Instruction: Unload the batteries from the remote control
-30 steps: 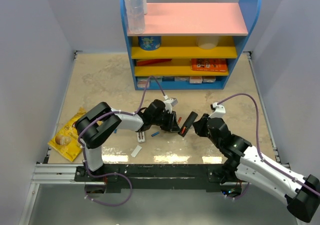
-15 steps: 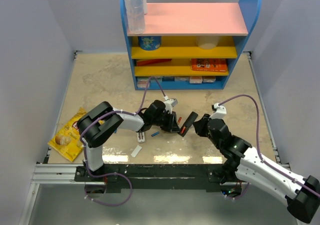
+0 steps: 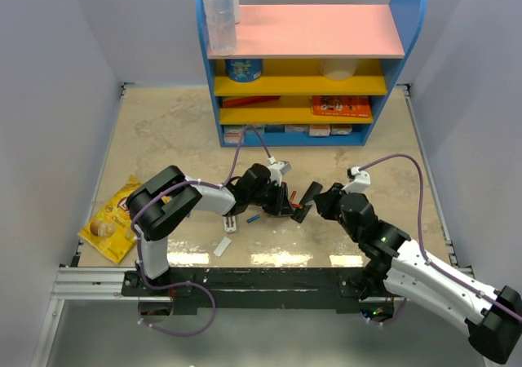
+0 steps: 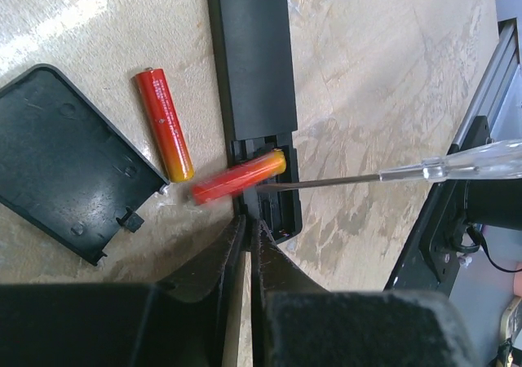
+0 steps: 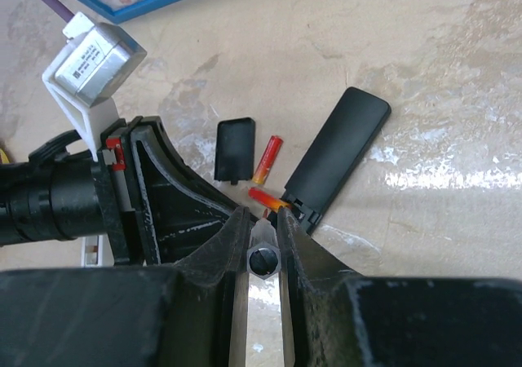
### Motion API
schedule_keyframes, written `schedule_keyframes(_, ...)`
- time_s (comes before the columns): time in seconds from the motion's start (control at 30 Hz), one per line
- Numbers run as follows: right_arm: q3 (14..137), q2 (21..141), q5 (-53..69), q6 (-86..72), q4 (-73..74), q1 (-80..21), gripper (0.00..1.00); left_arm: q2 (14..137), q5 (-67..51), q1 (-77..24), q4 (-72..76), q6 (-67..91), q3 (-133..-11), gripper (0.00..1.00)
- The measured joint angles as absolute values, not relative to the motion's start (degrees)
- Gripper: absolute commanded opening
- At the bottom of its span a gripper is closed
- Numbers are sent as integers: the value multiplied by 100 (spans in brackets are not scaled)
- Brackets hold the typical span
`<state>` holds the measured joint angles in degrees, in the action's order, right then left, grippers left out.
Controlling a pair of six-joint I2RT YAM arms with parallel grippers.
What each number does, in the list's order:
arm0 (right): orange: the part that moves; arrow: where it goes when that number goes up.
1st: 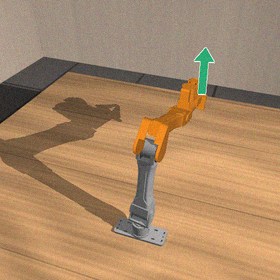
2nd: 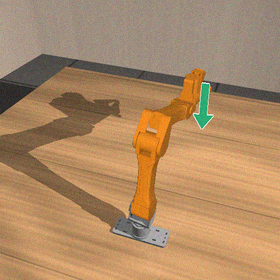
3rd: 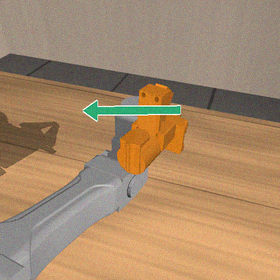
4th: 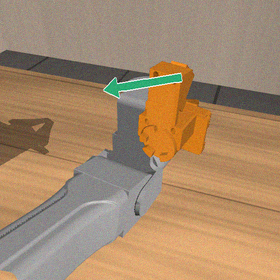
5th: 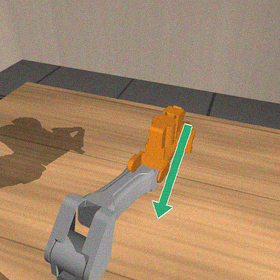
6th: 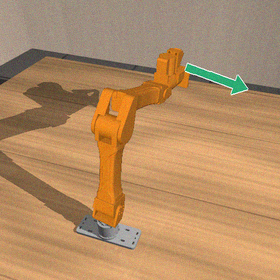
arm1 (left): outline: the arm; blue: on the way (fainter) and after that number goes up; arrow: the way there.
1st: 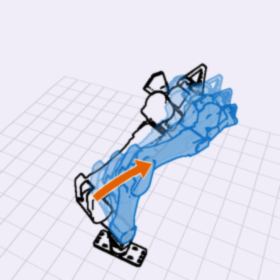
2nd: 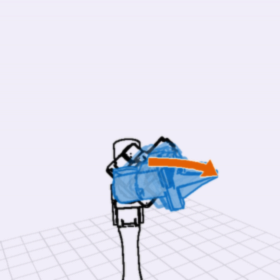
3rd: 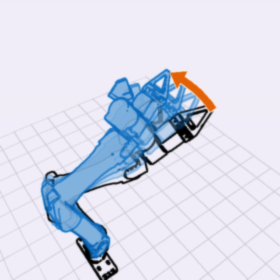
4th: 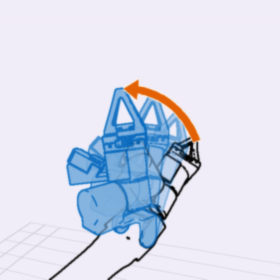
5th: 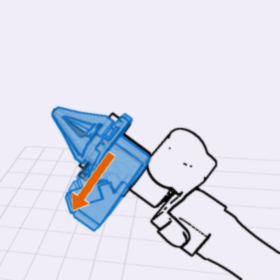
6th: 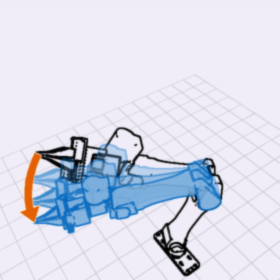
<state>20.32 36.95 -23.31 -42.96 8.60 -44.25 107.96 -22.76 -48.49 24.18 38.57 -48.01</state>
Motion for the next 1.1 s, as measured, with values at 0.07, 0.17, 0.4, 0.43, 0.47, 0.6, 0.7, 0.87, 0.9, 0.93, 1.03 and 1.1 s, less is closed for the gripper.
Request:
schedule_keyframes(0.07, 2032, 3701, -2392, -4296, 801, -4425, 0, 10796, -2276, -4851, 2418, 3857, -4801, 11)
schedule_keyframes(0.17, 2036, 3767, -2519, -4285, 760, -4425, 0, 10796, -2276, -4853, 2418, 3857, -4799, 11)
schedule_keyframes(0.4, 2228, 4134, -2652, -4147, 760, -4425, 0, 10796, -2272, -4853, 2416, 3857, -4799, 13)
schedule_keyframes(0.43, 2252, 4130, -2650, -4123, 760, -4425, 0, 10794, -2270, -4853, 2416, 3857, -4799, 14)
schedule_keyframes(0.47, 2279, 4125, -2650, -4099, 764, -4425, 0, 10792, -2270, -4853, 2414, 3854, -4799, 15)
schedule_keyframes(0.6, 2510, 4125, -2648, -3986, 891, -4425, 0, 10694, -2263, -4858, 2263, 3848, -4799, 20)
schedule_keyframes(0.7, 2856, 4182, -2652, -3924, 1142, -4425, 0, 10370, -2204, -4860, 1955, 3828, -4799, 24)
schedule_keyframes(0.87, 3660, 4456, -2569, -3848, 1800, -4425, 0, 9306, -1815, -4866, 1234, 3651, -4984, 34)
schedule_keyframes(0.9, 3833, 4552, -2495, -3835, 1940, -4425, 0, 9102, -1706, -4866, 1096, 3607, -5083, 36)
schedule_keyframes(0.93, 3962, 4635, -2416, -3835, 2040, -4425, 0, 8941, -1603, -4866, 1000, 3557, -5164, 37)
schedule_keyframes(1.03, 4311, 4875, -1942, -3839, 2349, -4425, 0, 8329, -1184, -4866, 687, 3385, -5325, 44)
schedule_keyframes(1.1, 4359, 4901, -1590, -3887, 2467, -4425, 0, 7905, -917, -4849, 460, 3297, -5325, 50)
